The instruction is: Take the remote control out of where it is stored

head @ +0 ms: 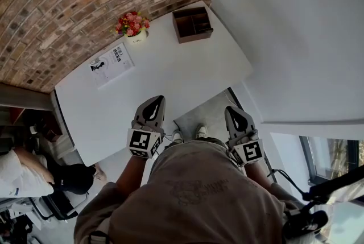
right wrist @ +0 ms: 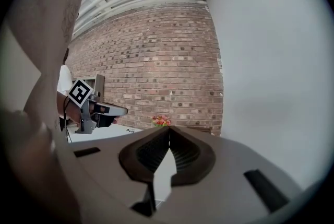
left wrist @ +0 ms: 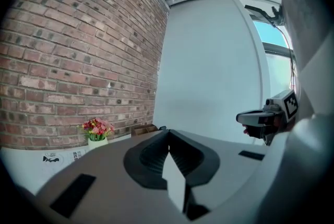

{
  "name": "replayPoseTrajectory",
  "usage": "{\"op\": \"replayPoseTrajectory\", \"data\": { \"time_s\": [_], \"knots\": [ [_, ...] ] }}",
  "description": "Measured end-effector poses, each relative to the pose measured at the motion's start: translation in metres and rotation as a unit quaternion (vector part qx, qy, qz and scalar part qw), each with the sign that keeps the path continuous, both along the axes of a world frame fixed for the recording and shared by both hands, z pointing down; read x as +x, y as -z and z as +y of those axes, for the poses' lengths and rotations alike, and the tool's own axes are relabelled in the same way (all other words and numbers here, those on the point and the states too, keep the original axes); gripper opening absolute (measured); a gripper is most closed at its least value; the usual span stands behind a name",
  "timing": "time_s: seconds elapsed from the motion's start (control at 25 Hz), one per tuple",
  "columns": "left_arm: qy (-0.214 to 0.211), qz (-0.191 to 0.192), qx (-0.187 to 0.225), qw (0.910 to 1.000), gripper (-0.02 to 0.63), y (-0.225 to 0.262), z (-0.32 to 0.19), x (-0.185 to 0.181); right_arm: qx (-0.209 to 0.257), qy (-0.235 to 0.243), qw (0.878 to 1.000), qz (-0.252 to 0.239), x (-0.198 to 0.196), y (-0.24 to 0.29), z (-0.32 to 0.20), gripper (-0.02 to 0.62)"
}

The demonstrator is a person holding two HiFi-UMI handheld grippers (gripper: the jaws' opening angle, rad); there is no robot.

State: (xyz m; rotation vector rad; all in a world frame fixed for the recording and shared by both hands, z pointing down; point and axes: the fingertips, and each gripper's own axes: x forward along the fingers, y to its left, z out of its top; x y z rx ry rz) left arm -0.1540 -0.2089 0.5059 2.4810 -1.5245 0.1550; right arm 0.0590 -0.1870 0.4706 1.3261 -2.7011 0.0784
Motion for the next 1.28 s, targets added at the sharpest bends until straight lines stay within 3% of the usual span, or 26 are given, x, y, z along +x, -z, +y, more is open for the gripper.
{"op": "replayPoseTrajectory", "data": {
  "time_s": [0.2, 0.4, 0.8, 1.28],
  "knots": [
    [0.019, 0.005, 0.015, 0.9997, 0.012, 0.013, 0.001, 0.025, 0.002, 0.018, 1.0, -0.005, 0.02, -0.001, -0.007, 0.014],
    [0.035, 0.0, 0.002, 0.9994, 0.012, 0.009, 0.01, 0.042, 0.005, 0.035, 0.999, -0.012, 0.036, 0.0, -0.013, 0.014],
    [0.062, -0.017, 0.01, 0.9979, 0.012, 0.013, 0.022, 0.059, 0.008, 0.059, 0.998, -0.018, 0.059, -0.001, -0.012, 0.012],
    [0.055, -0.024, 0.022, 0.998, 0.012, 0.024, 0.024, 0.065, 0.007, 0.055, 0.998, -0.016, 0.063, -0.002, -0.009, 0.014]
  ]
}}
